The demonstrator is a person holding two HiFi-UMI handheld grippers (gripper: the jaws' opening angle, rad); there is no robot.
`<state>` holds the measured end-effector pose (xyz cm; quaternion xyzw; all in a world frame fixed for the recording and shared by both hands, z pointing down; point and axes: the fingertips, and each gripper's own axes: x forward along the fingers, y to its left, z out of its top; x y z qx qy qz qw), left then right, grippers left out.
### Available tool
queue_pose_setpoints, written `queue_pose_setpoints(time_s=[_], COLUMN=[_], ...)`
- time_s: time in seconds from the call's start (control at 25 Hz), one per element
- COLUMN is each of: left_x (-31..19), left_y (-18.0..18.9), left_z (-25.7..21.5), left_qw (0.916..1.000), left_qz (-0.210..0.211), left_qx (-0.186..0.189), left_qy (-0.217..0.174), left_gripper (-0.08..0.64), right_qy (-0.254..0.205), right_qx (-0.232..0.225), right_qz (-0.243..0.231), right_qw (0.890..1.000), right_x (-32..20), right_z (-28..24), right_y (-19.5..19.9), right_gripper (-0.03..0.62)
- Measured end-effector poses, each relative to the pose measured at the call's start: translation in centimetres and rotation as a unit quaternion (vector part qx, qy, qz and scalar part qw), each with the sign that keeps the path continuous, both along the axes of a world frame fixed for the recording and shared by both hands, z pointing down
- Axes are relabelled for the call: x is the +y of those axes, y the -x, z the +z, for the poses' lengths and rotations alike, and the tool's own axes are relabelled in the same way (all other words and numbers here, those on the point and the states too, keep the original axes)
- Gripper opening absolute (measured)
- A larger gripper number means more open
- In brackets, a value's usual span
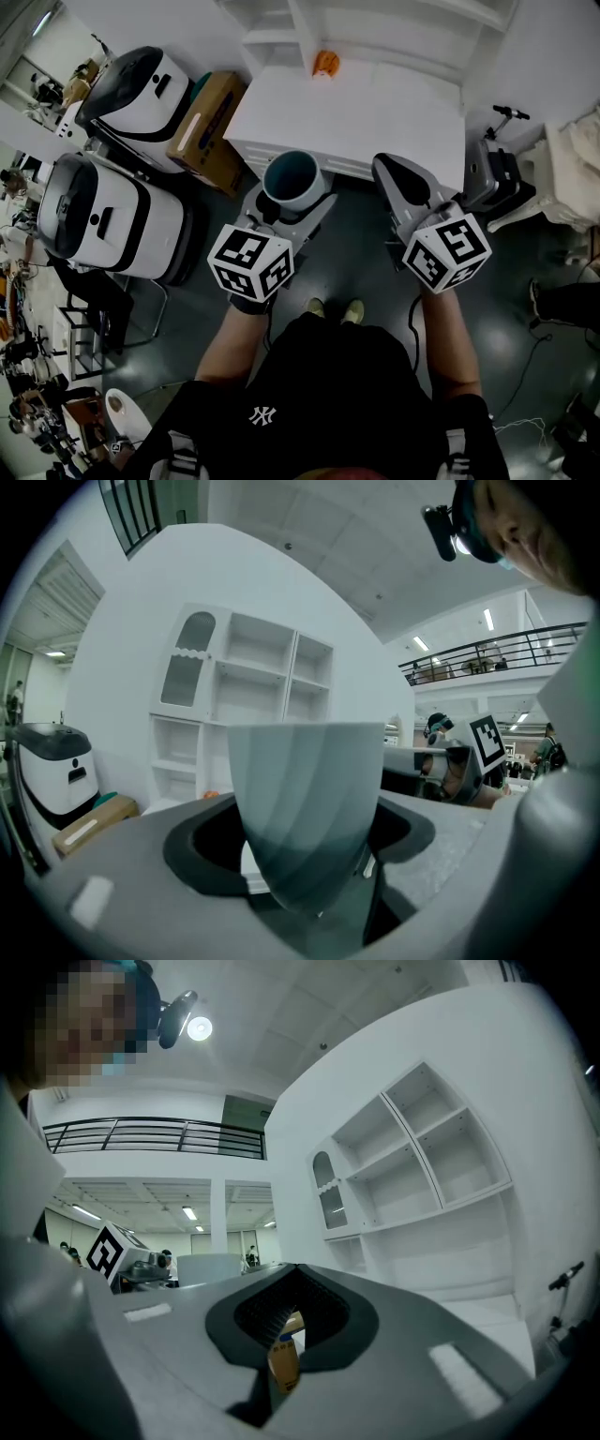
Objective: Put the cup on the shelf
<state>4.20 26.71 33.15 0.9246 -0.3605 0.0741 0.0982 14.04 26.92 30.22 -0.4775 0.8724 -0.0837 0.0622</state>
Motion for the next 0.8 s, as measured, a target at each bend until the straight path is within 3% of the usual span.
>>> queue_pose_setpoints(time_s=[0.4,0.8], left_x=[-1.4,-7.7], left_y=[1.0,3.0], left_z=[0.6,1.8], left_qw=[0.9994,0.9996], left_qz=[-0.034,-0.023], left_qx=[0.001,0.012], left_qy=[0.006,0.012], left_gripper=[0.374,0.374], right_qy=[0.004,0.011], right_qx=[-0.009,0.001], right_qz=[-0.028,-0.021], right_qw=[1.0,1.0], right_x=[-1.6,-7.8], right_z=[0.9,1.8], right_y=[0.9,3.1], right_gripper=[0.014,0.014])
